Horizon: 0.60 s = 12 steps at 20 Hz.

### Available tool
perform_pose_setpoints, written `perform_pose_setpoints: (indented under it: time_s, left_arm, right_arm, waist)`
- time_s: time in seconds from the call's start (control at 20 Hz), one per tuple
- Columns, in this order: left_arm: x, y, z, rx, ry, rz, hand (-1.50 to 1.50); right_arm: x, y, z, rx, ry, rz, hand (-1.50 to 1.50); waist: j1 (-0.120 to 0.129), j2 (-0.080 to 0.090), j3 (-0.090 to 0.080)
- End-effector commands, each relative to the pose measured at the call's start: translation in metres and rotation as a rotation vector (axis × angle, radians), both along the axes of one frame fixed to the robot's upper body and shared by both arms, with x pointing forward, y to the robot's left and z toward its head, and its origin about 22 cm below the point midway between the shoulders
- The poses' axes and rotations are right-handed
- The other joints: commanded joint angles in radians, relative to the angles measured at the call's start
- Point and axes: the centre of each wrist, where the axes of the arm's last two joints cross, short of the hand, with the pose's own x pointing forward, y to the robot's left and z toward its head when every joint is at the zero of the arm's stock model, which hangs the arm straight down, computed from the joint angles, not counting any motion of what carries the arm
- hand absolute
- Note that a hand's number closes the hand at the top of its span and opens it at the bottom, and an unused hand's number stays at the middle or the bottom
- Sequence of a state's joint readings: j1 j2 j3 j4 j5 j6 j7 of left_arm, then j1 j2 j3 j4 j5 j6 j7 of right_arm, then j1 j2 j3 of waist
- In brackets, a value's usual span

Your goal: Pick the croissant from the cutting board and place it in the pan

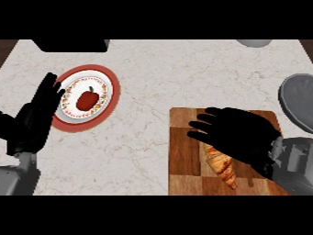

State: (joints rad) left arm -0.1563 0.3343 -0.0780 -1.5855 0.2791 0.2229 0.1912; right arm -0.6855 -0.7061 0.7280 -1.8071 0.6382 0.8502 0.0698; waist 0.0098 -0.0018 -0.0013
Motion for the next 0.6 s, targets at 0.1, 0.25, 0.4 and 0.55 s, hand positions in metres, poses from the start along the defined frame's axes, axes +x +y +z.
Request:
perform_pose_setpoints:
  time_s: [0.1,0.25,0.4,0.55]
  left_arm:
    - [0.011,0.001,-0.005,0.005,0.001,0.002,0.00]
    - [-0.004,0.008,0.009,-0.001,-0.005,0.021,0.00]
    - [-0.009,0.004,-0.021,0.004,0.002,0.006,0.00]
    - [-0.002,0.006,-0.007,-0.007,0.006,0.014,0.00]
  right_arm:
    - [-0.021,0.019,-0.028,-0.143,0.010,0.023,-1.50]
    - [-0.028,0.025,-0.012,-0.209,-0.033,0.055,-1.50]
    - [-0.056,0.022,-0.020,-0.235,-0.139,0.090,-1.50]
    - [-0.056,0.020,-0.021,-0.246,-0.182,0.087,-1.50]
  waist:
    - [-0.010,0.002,0.001]
    - [-0.001,-0.001,0.001]
    - [-0.009,0.000,0.001]
    - [-0.008,0.001,0.001]
